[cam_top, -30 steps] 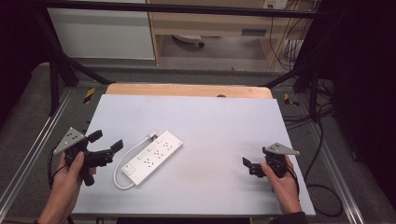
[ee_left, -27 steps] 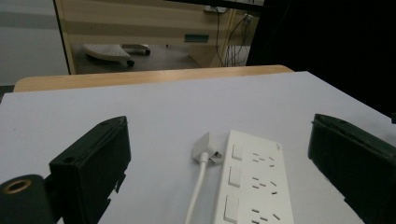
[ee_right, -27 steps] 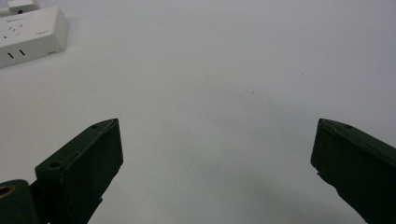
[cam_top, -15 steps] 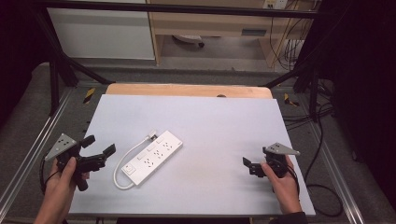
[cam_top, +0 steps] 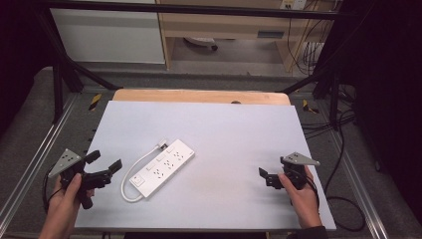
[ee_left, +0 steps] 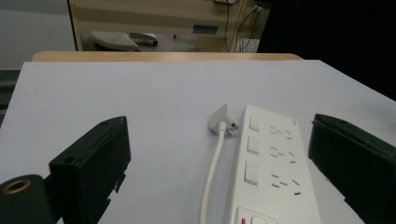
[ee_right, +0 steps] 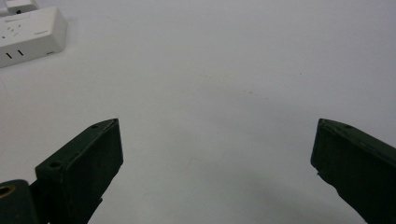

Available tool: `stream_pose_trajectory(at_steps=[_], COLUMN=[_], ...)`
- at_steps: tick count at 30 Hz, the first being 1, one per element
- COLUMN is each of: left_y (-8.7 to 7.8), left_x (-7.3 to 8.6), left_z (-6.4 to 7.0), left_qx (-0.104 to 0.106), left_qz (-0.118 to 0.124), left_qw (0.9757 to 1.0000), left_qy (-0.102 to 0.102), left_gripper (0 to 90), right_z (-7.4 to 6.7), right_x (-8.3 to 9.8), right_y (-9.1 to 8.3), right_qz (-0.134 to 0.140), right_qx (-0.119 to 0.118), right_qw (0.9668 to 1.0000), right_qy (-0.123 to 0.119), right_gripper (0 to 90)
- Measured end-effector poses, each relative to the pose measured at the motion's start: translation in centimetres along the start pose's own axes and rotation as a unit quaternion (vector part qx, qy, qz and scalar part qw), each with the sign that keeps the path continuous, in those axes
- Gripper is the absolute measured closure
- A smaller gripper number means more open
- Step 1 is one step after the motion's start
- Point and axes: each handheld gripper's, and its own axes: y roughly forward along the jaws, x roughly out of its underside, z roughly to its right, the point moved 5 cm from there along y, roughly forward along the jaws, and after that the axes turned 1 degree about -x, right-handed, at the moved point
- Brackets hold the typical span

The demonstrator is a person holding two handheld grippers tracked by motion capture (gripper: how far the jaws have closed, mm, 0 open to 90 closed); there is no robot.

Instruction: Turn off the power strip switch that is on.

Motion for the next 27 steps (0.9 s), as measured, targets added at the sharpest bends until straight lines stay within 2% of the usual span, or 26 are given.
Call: stream_pose_trajectory(at_steps=[11,15,21,23,26,27], left_y=[0.2,0.5,0.7,0.6,1.0,1.1], left_x=[1.7,2.5,3.9,4.1,4.4,4.4], left_z=[-0.5,-0.5,0.1,0.5,1.0,1.2], left_qx=[0.0,0.004,0.02,0.025,0.034,0.032], left_qz=[-0.014,-0.028,-0.056,-0.06,-0.074,-0.076], left_qw=[0.9999,0.9996,0.9982,0.9975,0.9959,0.9955], left_qy=[0.001,0.0,0.013,0.027,0.039,0.046], left_gripper=[6.4,6.5,7.2,7.2,7.0,7.1], right_z=[0.0,0.1,0.3,0.3,0.7,0.9], right_x=[0.0,0.1,0.1,0.2,0.6,0.8], right_y=[0.1,0.1,0.1,0.1,0.5,0.7], right_qz=[-0.001,-0.002,-0.005,-0.008,-0.024,-0.034], right_qx=[0.002,0.003,0.008,0.011,0.026,0.036], right_qw=[1.0,1.0,1.0,0.9999,0.9994,0.9987], right_qy=[0.0,0.0,0.0,0.001,0.004,0.005], right_gripper=[2.7,2.7,2.8,2.8,2.7,2.7])
